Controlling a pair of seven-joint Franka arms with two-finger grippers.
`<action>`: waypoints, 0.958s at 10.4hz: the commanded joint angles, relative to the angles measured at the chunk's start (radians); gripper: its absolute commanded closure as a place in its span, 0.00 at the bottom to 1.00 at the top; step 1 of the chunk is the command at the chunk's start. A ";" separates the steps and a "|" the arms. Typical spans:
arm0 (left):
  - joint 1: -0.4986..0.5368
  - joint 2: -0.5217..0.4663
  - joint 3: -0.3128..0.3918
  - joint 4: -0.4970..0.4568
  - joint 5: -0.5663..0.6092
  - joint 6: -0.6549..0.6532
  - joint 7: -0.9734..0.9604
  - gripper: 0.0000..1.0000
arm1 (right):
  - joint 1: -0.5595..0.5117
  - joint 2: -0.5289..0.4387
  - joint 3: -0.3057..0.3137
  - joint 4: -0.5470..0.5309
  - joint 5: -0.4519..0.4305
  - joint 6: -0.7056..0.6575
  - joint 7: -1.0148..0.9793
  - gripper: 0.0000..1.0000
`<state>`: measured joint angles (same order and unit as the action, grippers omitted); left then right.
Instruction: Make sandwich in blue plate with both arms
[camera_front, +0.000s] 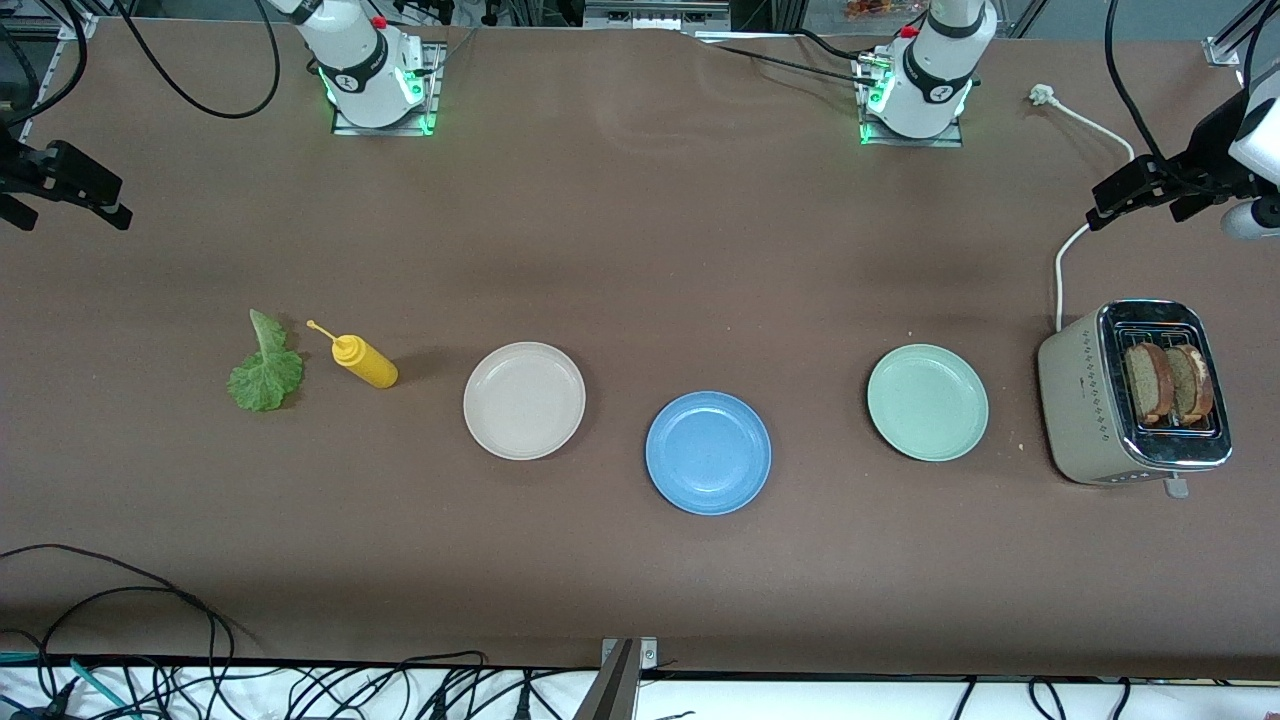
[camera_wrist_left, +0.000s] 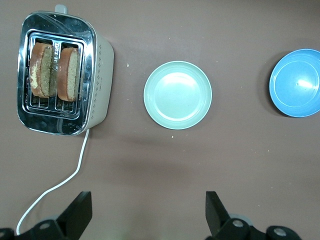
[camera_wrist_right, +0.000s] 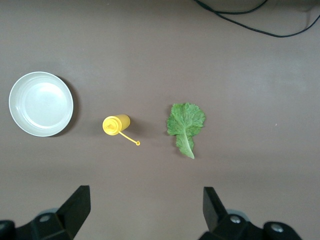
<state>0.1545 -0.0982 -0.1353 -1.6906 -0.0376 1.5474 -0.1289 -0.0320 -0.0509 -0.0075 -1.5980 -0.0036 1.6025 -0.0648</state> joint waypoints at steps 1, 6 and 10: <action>0.010 -0.020 0.000 -0.014 -0.031 -0.006 0.005 0.00 | 0.012 0.016 0.006 0.033 0.014 -0.004 0.003 0.00; 0.008 -0.020 0.000 -0.014 -0.036 -0.006 0.005 0.00 | 0.015 0.026 0.018 0.030 0.004 -0.015 -0.004 0.00; 0.008 -0.020 0.000 -0.014 -0.036 -0.006 0.005 0.00 | 0.018 0.037 0.023 0.029 0.005 -0.018 -0.017 0.00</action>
<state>0.1545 -0.0982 -0.1335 -1.6906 -0.0408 1.5474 -0.1289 -0.0159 -0.0301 0.0132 -1.5935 -0.0034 1.6008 -0.0660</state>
